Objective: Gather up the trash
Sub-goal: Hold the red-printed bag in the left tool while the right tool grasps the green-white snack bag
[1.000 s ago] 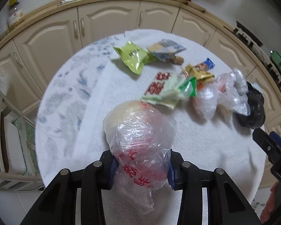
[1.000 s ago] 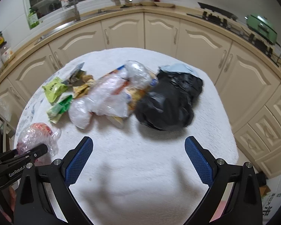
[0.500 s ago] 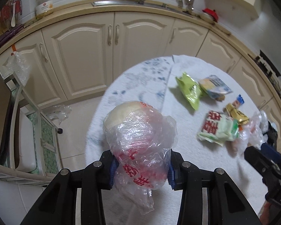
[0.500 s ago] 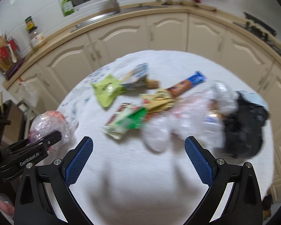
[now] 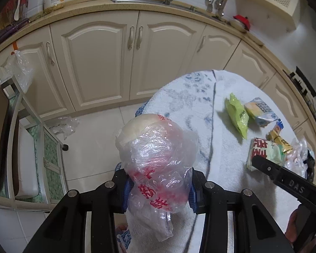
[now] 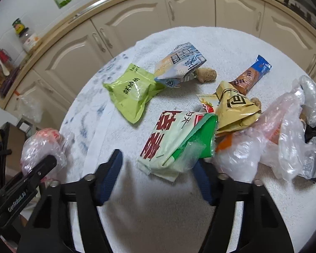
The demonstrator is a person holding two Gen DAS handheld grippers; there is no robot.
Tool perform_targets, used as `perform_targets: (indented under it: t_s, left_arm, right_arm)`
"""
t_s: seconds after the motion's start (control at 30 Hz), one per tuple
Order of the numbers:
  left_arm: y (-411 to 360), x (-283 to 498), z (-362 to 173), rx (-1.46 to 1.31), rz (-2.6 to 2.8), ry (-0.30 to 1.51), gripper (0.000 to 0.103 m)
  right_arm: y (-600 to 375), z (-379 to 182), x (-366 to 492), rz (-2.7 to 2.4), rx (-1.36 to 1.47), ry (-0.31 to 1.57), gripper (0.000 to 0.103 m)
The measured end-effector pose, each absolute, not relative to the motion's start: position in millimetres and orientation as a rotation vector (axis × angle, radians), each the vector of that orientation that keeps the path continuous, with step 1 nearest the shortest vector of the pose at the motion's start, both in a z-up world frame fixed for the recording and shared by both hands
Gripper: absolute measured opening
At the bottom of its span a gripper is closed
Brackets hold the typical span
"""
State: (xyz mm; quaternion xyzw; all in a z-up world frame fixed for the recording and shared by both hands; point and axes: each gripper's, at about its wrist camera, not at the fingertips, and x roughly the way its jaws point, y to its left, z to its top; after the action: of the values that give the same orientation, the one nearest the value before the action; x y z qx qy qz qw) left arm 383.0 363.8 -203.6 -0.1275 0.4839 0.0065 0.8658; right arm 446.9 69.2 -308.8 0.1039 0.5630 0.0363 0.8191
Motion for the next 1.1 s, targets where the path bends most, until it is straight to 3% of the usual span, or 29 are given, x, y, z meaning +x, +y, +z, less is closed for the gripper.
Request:
perform_targets:
  t_s: [0.07, 0.17, 0.6, 0.8, 1.0, 1.1]
  left_arm:
    - [365, 387, -206, -0.267, 0.010, 1.017, 0.038]
    - [363, 389, -209, -0.265, 0.003, 1.021, 0.038]
    - [335, 367, -189, -0.227, -0.006, 0.995, 0.038]
    - [317, 344, -179, -0.218, -0.057, 0.990, 0.039]
    - [318, 339, -180, -0.208, -0.048, 1.008, 0.039]
    - [319, 343, -183, -0.205, -0.048, 1.013, 0.039]
  right_arm:
    - [70, -311, 449, 0.087, 0.240, 1.199, 0.026]
    - [72, -308, 447, 0.090, 0.249, 1.183, 0.008]
    - [59, -278, 413, 0.122, 0.214, 1.101, 0.007]
    - [53, -279, 389, 0.184, 0.189, 1.152, 0.007]
    - [55, -297, 402, 0.115, 0.162, 1.183, 0.017]
    - [52, -305, 416, 0.074, 0.188, 1.190, 0.056]
